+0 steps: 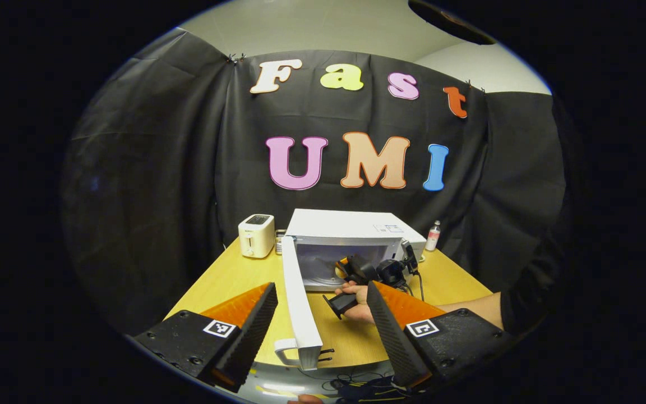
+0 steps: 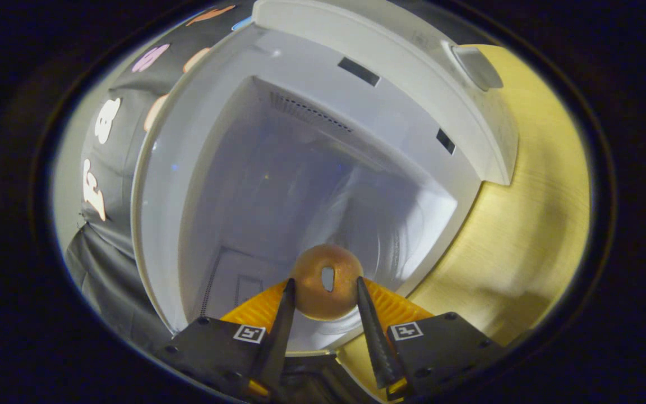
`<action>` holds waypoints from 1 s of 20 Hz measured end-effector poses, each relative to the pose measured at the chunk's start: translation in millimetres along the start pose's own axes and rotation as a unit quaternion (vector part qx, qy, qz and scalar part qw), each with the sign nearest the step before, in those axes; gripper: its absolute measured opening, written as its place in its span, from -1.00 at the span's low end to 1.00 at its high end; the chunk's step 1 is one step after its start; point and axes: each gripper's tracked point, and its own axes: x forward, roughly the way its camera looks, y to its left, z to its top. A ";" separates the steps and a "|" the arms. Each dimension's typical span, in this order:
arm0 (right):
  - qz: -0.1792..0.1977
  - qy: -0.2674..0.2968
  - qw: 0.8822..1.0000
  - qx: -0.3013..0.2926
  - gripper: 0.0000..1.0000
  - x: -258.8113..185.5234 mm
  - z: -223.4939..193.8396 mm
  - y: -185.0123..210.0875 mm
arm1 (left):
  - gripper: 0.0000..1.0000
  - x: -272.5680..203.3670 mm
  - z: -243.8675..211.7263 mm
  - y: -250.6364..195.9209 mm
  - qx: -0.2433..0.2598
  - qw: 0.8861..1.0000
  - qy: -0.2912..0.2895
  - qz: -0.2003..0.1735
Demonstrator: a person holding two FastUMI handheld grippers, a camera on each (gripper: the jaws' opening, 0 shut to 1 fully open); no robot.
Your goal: Open the microwave oven with the left hand, put the food in, and close the microwave oven.
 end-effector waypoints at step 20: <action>0.013 -0.006 0.998 -0.056 0.55 -5.9 17.0 2.5 | 0.89 -5.0 5.1 30.1 0.017 0.999 -0.004 0.045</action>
